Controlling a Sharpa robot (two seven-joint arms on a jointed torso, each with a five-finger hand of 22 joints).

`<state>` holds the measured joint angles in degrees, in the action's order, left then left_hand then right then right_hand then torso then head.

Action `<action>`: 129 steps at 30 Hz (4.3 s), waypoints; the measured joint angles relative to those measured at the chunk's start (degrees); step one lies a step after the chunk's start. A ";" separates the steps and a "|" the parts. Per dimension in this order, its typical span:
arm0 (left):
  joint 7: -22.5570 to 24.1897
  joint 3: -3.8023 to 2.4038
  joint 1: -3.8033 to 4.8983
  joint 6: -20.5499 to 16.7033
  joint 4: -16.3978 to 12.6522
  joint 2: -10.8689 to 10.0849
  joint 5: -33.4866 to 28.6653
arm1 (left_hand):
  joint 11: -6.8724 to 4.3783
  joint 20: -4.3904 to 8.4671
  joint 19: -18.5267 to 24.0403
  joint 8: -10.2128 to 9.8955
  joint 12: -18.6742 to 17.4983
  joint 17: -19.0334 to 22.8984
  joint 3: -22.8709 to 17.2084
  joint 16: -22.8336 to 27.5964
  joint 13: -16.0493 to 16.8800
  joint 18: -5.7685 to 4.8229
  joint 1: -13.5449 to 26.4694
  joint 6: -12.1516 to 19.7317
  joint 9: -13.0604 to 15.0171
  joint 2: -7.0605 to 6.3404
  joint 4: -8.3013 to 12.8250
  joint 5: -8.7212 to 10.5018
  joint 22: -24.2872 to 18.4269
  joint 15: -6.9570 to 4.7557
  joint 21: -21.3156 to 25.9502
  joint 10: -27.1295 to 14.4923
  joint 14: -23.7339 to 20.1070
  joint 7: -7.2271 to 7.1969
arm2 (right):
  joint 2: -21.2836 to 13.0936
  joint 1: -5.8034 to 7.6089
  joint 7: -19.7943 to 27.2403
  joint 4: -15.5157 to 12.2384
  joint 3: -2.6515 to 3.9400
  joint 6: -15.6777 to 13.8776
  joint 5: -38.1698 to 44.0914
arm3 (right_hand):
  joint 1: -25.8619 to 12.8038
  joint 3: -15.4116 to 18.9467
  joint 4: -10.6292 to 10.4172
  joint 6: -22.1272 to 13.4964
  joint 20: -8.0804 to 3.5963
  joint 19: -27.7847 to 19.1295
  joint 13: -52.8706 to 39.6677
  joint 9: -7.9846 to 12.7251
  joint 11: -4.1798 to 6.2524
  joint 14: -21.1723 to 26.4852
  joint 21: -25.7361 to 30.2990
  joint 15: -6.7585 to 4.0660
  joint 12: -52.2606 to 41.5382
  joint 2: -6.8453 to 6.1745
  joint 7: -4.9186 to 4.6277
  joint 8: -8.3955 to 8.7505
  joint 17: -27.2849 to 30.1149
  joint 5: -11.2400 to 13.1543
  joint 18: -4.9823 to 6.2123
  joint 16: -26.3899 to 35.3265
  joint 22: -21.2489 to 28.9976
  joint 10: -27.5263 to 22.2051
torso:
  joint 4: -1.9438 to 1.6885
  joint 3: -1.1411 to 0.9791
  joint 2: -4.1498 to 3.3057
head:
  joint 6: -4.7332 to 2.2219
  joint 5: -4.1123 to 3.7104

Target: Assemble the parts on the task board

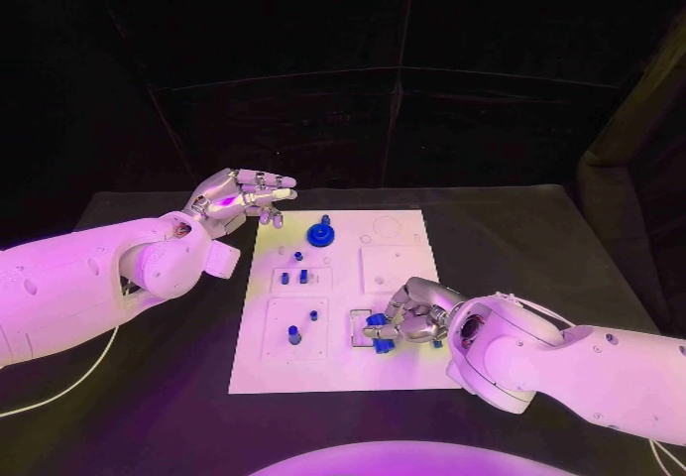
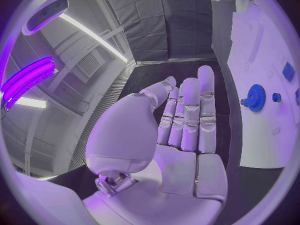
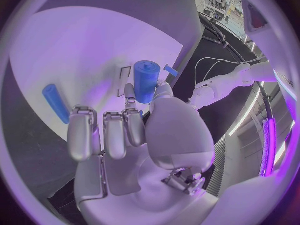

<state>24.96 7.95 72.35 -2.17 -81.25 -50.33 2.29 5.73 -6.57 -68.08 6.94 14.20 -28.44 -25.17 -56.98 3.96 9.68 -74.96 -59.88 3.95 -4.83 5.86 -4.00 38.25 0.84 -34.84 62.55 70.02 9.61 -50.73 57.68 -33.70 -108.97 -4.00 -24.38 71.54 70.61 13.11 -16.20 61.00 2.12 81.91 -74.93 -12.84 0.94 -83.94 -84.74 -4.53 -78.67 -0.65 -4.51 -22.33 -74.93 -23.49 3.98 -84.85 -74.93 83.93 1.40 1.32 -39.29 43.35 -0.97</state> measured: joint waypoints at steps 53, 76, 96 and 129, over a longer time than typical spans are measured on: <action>-0.73 0.00 0.09 0.79 -0.42 -0.25 0.01 | 0.00 0.00 0.00 0.00 0.00 0.06 0.16 0.00 0.00 0.00 0.00 0.00 -0.04 0.00 0.16 0.00 -0.08 0.00 0.22 0.00 0.00 0.00 | 2.81 0.08 -3.00 1.39 0.09 1.64 10.11 | 4.29 -8.04 7.64 1.95 -0.90 0.11 -0.18 -5.74 1.12 0.00 0.39 -0.82 2.12 -1.49 2.74 -2.25 -0.02 16.97 0.00 1.30 0.02 0.10 | 0.11 0.03 0.03 | 0.36 0.14; -0.87 0.01 0.09 0.89 -0.40 -0.39 0.01 | 0.00 0.00 0.00 0.00 0.00 0.06 0.16 0.00 0.00 0.00 0.00 0.00 -0.02 0.00 0.16 0.00 -0.07 0.00 0.22 0.00 0.00 0.00 | -5.65 0.82 5.21 -0.93 0.08 -2.10 6.65 | 3.68 -6.48 8.42 -4.64 0.27 -1.05 -0.22 -3.99 -1.00 -0.04 1.17 0.73 5.40 -1.02 -0.48 3.15 0.70 11.45 0.00 1.68 0.08 -0.76 | 0.29 0.03 0.03 | 0.03 -0.31; -0.80 0.25 0.07 0.97 -0.42 -0.18 0.01 | 0.21 0.00 0.00 0.24 0.00 0.23 0.16 0.00 -0.05 0.00 0.00 0.00 -0.02 0.00 0.16 0.00 -0.14 0.00 0.22 -0.21 0.00 0.00 | -13.56 1.47 6.58 -1.62 0.03 7.26 8.34 | 1.30 -3.11 6.11 -1.75 1.07 -1.23 -0.03 -3.01 -1.34 -0.20 1.56 1.06 6.71 -0.39 -0.10 5.25 1.24 6.42 0.01 2.18 0.10 -1.10 | 1.06 -0.06 0.15 | -0.19 -1.69; -0.75 0.55 0.06 1.31 -0.36 -0.32 0.01 | 0.21 0.00 0.00 0.23 0.00 0.29 0.17 0.00 -0.03 0.00 0.00 0.00 -0.01 0.00 0.16 0.00 -0.19 -0.21 0.44 -0.21 -0.21 0.00 | -6.83 0.96 -0.48 1.17 0.23 14.24 18.90 | 4.99 -1.91 8.10 -0.28 0.84 -1.00 -0.24 -4.48 -1.15 0.02 1.56 0.85 6.87 -0.09 0.50 5.42 0.98 9.48 0.01 2.19 -0.02 -0.92 | 0.98 0.05 0.18 | 0.22 -1.60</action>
<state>24.21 8.50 72.41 -0.86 -81.61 -50.65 2.30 5.94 -6.57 -68.08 7.16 14.20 -28.15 -25.00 -56.98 3.93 9.69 -74.96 -59.88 3.94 -4.83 6.02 -4.00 38.06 0.62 -34.41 62.34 69.81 9.61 -57.56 58.64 -34.18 -107.80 -3.77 -10.14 90.44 75.60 11.20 -8.10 60.71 2.96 80.91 -75.16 -17.32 -0.21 -83.92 -83.19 -3.68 -71.80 -0.74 -4.01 -16.91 -73.95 -14.01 3.99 -82.67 -74.95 83.01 2.38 1.38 -39.12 43.57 -2.57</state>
